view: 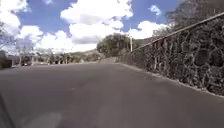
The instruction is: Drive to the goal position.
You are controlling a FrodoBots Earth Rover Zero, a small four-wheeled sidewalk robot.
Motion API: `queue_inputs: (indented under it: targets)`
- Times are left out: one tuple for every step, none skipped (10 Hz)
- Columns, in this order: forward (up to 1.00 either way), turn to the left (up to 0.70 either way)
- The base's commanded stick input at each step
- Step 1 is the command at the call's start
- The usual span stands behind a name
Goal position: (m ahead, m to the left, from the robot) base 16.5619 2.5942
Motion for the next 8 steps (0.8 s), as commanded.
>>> queue_inputs:
  targets:
    - [0.70,0.00]
    - [0.70,0.00]
    - [0.70,0.00]
    - [0.70,0.00]
    - [0.70,0.00]
    - [0.70,0.00]
    - [0.70,0.00]
    - [0.70,0.00]
